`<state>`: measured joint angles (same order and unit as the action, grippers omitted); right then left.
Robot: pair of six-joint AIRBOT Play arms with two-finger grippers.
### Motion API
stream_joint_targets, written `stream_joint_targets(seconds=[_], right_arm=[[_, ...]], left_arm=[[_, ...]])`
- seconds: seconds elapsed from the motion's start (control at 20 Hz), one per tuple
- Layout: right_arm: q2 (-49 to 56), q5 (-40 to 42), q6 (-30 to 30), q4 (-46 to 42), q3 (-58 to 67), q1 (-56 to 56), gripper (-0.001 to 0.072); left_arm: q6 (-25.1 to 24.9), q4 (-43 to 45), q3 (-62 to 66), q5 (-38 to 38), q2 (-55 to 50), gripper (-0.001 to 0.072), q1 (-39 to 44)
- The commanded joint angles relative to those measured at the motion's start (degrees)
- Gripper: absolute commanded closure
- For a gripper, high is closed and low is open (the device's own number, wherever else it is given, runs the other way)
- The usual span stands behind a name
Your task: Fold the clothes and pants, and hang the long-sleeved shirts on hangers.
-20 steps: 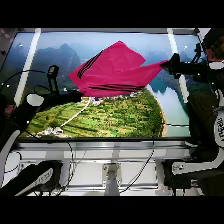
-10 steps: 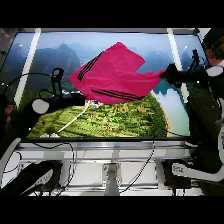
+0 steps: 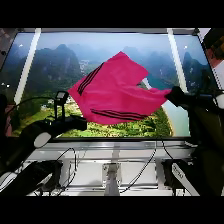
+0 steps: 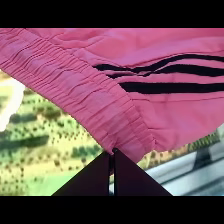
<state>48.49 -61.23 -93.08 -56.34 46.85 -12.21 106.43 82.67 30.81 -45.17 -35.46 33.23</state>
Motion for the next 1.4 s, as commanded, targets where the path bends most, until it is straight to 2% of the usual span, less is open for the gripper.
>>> stream_joint_targets(seconds=[0.0,0.1,0.25,0.35,0.45,0.7,0.9,1.1,1.35], right_arm=[[-9.9,-6.1,-7.6,-10.9,-1.6,0.0,0.0709],[-13.4,-9.7,-10.4,-13.4,-1.6,0.0,0.0709],[-16.4,-12.8,-11.5,-13.4,-1.6,0.0,0.0709],[-15.4,-12.2,-11.4,-13.7,-0.3,0.1,0.0710],[-10.8,-11.3,-9.5,-13.7,3.0,0.1,0.0711],[7.4,-11.2,-3.8,-12.3,17.9,1.9,0.0710],[21.5,-11.2,-2.9,-13.8,31.2,9.4,0.0710],[32.1,-11.7,-3.3,-16.7,44.1,15.4,0.0711],[40.1,-13.3,-4.6,-17.9,58.0,17.4,0.0711]], left_arm=[[11.9,7.3,-1.0,-8.5,5.9,0.0704,7.1],[14.1,7.3,-1.1,-11.8,7.1,0.0705,10.6],[16.9,8.0,-1.1,-12.3,7.0,0.0704,16.3],[21.4,10.0,-1.0,-12.2,7.0,0.0704,19.2],[22.0,10.2,-0.9,-11.1,6.9,0.0704,19.9],[23.6,12.9,4.5,-11.0,3.5,0.0704,14.8],[21.2,12.9,7.4,-10.0,-3.6,0.0702,8.9],[20.5,12.9,7.5,-2.7,-7.8,0.0702,5.0],[23.3,11.3,7.5,4.5,-8.1,0.0702,-0.3]])
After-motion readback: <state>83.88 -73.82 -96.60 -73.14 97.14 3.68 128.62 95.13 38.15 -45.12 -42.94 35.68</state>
